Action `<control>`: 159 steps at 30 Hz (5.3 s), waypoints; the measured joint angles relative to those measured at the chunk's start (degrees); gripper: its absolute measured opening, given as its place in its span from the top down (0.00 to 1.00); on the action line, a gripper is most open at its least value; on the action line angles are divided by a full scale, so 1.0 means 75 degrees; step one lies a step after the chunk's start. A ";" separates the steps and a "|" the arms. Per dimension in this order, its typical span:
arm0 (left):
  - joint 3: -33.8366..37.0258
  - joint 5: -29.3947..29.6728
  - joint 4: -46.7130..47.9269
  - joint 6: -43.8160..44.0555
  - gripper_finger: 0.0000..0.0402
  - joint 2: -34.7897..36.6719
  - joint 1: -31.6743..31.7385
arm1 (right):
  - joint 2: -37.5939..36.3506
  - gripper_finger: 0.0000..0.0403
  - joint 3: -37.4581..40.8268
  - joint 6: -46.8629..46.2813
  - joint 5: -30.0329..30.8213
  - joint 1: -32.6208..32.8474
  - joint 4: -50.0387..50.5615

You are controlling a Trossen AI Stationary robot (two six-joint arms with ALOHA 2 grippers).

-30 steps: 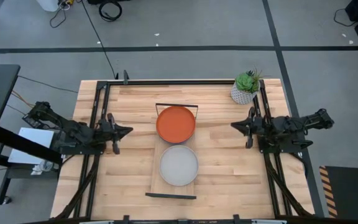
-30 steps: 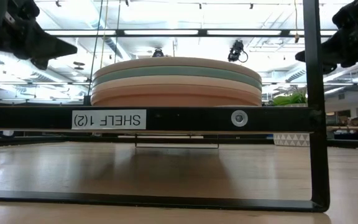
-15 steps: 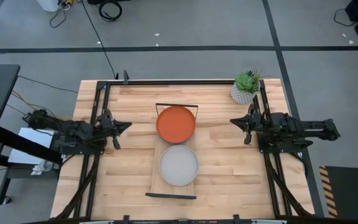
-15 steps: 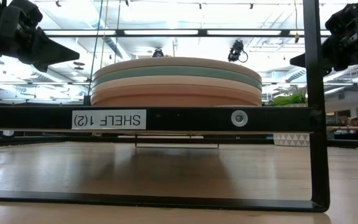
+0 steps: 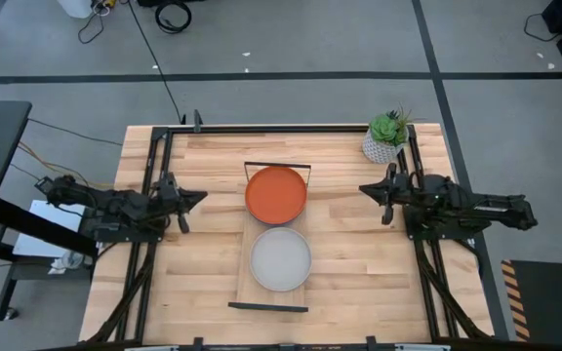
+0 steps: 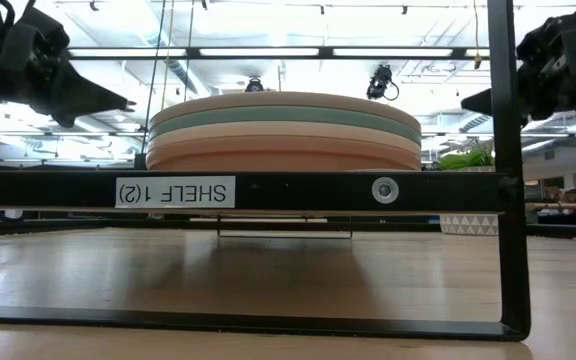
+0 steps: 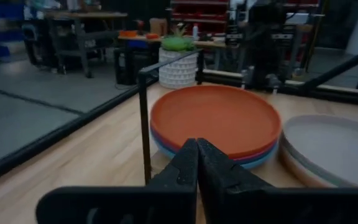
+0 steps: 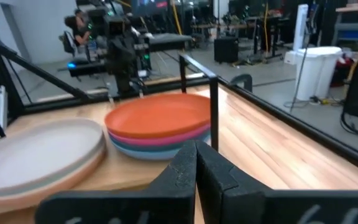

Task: Place and stack plates onto a shelf
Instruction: Return to Home Position

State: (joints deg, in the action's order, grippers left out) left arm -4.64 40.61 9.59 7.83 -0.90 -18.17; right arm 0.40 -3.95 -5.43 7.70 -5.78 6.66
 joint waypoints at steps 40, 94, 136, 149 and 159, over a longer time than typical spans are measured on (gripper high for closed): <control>0.0060 0.0022 -0.0315 -0.0593 0.94 -0.0179 -0.0050 | -0.0002 0.96 -0.0003 -0.0286 0.0009 0.0003 -0.0199; 0.0060 0.0020 -0.0315 -0.0593 0.94 -0.0179 -0.0050 | -0.0002 0.96 -0.0003 -0.0283 0.0012 0.0003 -0.0199; 0.0060 0.0020 -0.0315 -0.0591 0.94 -0.0179 -0.0051 | -0.0003 0.96 -0.0003 -0.0285 0.0012 0.0003 -0.0197; 0.0060 0.0020 -0.0315 -0.0593 0.94 -0.0177 -0.0050 | -0.0002 0.96 -0.0003 -0.0283 0.0012 0.0003 -0.0199; 0.0060 0.0020 -0.0315 -0.0593 0.94 -0.0177 -0.0050 | -0.0003 0.96 -0.0003 -0.0284 0.0011 0.0005 -0.0198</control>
State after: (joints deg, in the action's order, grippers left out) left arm -4.19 40.75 7.22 3.39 -2.22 -18.55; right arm 0.38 -3.97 -7.56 7.79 -5.74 5.18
